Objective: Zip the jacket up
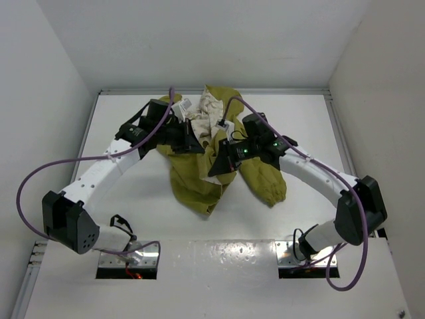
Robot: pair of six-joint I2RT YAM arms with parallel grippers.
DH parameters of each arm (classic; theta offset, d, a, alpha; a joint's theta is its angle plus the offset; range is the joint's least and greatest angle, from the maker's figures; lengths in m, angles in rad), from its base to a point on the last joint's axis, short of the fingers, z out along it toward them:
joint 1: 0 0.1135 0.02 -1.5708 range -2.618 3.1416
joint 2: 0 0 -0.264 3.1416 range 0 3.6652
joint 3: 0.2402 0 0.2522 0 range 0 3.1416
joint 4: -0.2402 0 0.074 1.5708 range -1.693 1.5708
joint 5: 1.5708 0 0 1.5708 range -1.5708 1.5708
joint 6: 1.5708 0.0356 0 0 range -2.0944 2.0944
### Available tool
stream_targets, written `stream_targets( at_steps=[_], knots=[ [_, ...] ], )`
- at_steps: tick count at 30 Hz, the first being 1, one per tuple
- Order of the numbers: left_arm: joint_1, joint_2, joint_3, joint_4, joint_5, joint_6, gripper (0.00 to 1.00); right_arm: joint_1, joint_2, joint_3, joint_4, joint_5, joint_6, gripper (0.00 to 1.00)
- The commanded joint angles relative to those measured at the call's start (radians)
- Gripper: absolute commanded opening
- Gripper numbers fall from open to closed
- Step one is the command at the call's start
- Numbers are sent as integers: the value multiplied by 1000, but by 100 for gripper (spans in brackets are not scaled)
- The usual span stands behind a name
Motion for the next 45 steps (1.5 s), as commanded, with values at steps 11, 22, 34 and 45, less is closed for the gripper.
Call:
stream_targets(
  at_steps=[11, 22, 34, 45],
  knots=[
    [76, 86, 86, 212, -171, -31, 0, 57, -137, -132, -168, -101, -190, 0],
    [113, 180, 129, 244, -273, -11, 0, 105, -220, -279, -251, -109, -401, 0],
    [167, 336, 224, 315, -393, 75, 0, 117, -277, -397, -295, -117, -487, 0],
    [227, 575, 472, 416, -492, 128, 0, 95, -314, -443, -338, -124, -532, 0]
  ],
)
